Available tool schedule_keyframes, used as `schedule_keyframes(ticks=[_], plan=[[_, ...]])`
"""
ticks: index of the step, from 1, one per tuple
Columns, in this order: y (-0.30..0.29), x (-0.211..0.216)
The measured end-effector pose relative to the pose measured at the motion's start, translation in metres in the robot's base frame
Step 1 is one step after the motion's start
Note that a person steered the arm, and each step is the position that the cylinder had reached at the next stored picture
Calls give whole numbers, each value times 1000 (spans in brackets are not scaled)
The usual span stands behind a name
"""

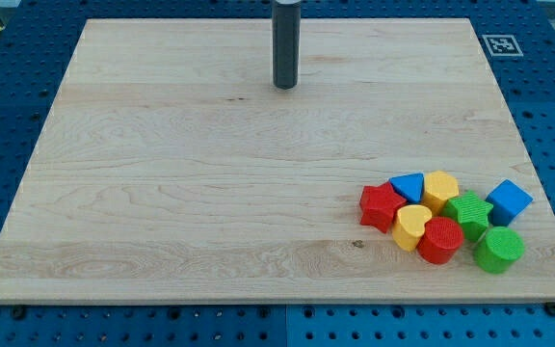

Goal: Point your arm to red circle

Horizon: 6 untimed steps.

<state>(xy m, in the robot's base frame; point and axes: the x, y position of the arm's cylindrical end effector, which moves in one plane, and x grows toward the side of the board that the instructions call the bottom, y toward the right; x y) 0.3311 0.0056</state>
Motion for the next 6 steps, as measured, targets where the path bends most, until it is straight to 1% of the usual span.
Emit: schedule_keyframes(ticks=[1, 2, 3, 4, 5, 6], plan=[[0, 6], [-10, 82], [-14, 176], [16, 266], [56, 288], [107, 287]])
